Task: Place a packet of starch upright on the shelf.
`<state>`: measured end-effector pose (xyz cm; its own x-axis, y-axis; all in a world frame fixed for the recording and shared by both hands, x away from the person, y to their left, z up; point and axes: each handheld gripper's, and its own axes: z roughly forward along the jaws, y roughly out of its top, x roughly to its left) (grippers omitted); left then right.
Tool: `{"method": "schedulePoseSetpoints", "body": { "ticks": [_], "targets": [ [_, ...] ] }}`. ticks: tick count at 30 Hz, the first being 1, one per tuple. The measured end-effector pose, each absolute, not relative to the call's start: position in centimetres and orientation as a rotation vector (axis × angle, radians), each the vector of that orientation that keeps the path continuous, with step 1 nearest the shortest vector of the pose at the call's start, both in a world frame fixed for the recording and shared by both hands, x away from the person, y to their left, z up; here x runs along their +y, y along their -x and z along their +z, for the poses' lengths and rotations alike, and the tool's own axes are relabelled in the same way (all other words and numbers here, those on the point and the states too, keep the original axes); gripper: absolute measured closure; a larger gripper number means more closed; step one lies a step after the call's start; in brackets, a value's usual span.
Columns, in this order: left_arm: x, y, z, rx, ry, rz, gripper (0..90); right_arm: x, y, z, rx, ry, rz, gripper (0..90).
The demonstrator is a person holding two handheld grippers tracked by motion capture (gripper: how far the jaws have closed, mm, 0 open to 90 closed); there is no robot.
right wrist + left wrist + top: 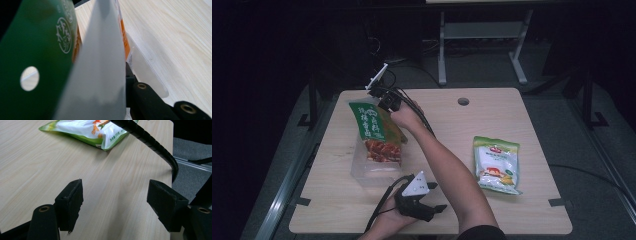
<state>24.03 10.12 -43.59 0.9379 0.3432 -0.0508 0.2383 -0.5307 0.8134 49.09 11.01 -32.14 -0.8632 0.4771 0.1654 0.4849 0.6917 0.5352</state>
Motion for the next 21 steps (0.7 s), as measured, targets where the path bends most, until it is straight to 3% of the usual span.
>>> {"method": "schedulePoseSetpoints", "body": {
  "ticks": [13, 21],
  "targets": [
    [10.0, -24.0, -43.6, 0.418, -2.157, 0.139, 28.6, 9.6, -48.4, -31.2, -2.707, 0.875, -1.148, 89.9],
    [10.1, -24.0, -43.5, 0.414, -2.154, 0.154, 28.6, 9.3, -48.5, -32.9, -2.681, 0.913, -1.18, 89.9]
  ]
}}
